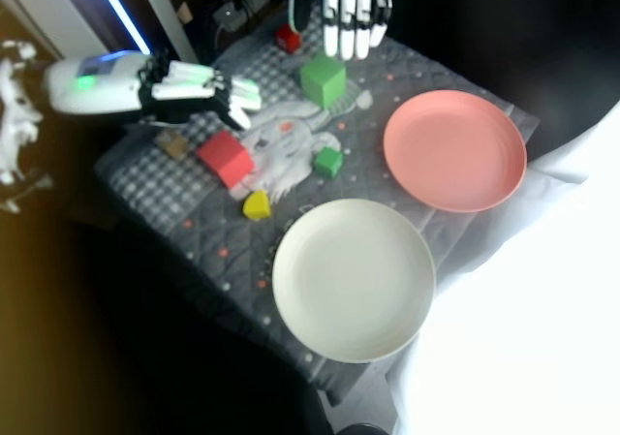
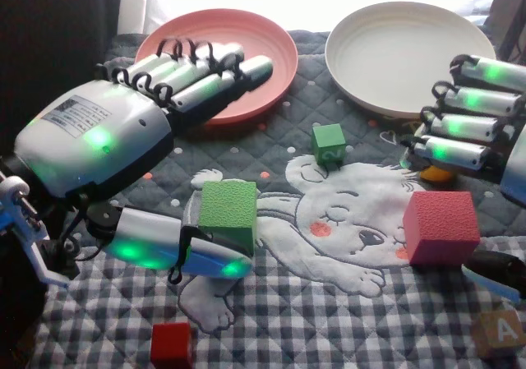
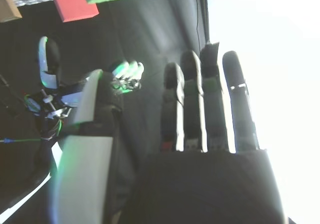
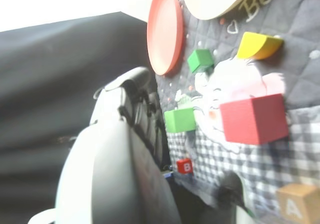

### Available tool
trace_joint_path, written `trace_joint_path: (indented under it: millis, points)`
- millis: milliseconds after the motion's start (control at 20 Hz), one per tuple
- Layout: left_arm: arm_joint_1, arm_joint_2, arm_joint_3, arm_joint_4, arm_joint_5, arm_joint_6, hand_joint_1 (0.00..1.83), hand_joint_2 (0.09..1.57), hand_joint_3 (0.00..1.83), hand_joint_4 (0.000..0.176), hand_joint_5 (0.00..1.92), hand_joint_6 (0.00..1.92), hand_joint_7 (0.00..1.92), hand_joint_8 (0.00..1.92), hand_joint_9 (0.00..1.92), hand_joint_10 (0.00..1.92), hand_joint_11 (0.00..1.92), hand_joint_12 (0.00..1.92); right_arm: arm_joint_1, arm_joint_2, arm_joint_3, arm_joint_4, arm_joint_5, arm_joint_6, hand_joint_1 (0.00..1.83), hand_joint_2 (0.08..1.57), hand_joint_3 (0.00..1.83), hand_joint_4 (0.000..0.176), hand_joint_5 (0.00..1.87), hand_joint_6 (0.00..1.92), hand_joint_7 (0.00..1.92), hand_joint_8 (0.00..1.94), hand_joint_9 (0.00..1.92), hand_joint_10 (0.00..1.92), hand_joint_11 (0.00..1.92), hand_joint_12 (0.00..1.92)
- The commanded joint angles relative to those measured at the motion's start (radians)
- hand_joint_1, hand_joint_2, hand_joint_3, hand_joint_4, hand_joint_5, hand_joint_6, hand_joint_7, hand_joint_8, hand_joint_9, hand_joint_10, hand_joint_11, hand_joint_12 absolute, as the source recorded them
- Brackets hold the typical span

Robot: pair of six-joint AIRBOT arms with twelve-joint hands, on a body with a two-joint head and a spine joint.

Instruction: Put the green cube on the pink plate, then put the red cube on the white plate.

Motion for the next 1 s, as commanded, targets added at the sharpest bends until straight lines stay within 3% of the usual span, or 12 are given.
trace_joint_path:
  millis: [0,100,150,250,350,450,550,700,950]
  points:
    - [-0.009,-0.005,0.003,-0.001,-0.121,-0.002,0.48,0.81,0.01,0.058,0.00,0.00,0.00,0.00,0.00,0.00,0.00,0.33,0.013,0.001,0.002,0.022,-0.118,-0.001,0.60,0.66,0.48,0.000,0.30,0.76,0.49,0.49,0.28,0.93,0.00,1.64]
    - [-0.009,-0.006,0.005,-0.001,-0.116,-0.002,0.49,0.81,0.00,0.077,0.00,0.00,0.00,0.00,0.00,0.00,0.00,0.34,0.013,-0.002,0.003,0.022,-0.118,-0.001,0.57,0.66,0.46,0.000,0.29,0.79,0.49,0.47,0.28,0.90,0.00,1.63]
    - [-0.010,-0.014,0.011,-0.001,-0.103,-0.002,0.49,0.82,0.00,0.088,0.00,0.00,0.00,0.00,0.00,0.00,0.00,0.56,0.015,-0.003,0.004,0.022,-0.118,-0.001,0.59,0.64,0.49,0.000,0.27,0.82,0.49,0.46,0.26,0.89,0.00,1.62]
    - [-0.012,-0.038,0.034,-0.001,-0.070,-0.002,0.54,0.84,0.00,0.040,0.07,0.02,0.15,0.03,0.14,0.06,0.00,1.00,0.015,-0.007,0.006,0.022,-0.118,-0.001,0.59,0.63,0.51,0.000,0.27,0.80,0.50,0.46,0.27,0.92,0.00,1.65]
    - [-0.022,-0.067,0.066,0.000,-0.025,-0.002,0.56,0.86,0.00,0.006,0.14,0.02,0.28,0.03,0.28,0.09,0.00,1.17,0.016,-0.010,0.006,0.022,-0.118,-0.001,0.59,0.63,0.52,0.000,0.28,0.84,0.49,0.48,0.25,0.94,0.00,1.65]
    - [-0.024,-0.086,0.081,0.000,0.011,-0.002,0.58,0.88,0.00,0.000,0.18,0.02,0.37,0.04,0.38,0.12,0.02,1.39,0.018,-0.010,0.007,0.022,-0.118,-0.001,0.58,0.65,0.49,0.000,0.28,0.85,0.48,0.53,0.26,0.96,0.00,1.67]
    - [-0.024,-0.103,0.092,0.000,0.044,-0.002,0.61,0.90,0.00,0.000,0.24,0.00,0.42,0.02,0.43,0.28,0.22,1.49,0.021,-0.011,0.007,0.022,-0.118,-0.001,0.62,0.65,0.47,0.000,0.29,0.80,0.48,0.54,0.26,0.96,0.00,1.66]
    - [-0.024,-0.126,0.113,0.000,0.077,-0.002,0.65,0.91,0.00,0.000,0.27,0.00,0.44,0.01,0.27,0.68,0.08,1.60,0.021,-0.012,0.007,0.022,-0.118,-0.001,0.63,0.66,0.46,0.000,0.30,0.75,0.48,0.53,0.29,0.92,0.00,1.64]
    - [-0.026,-0.156,0.144,-0.009,0.125,-0.002,0.68,0.95,0.01,0.000,0.35,0.02,0.50,0.02,0.34,0.73,0.17,1.54,0.025,-0.014,0.007,0.022,-0.118,-0.001,0.61,0.69,0.43,0.000,0.34,0.67,0.52,0.45,0.33,0.87,0.02,1.63]
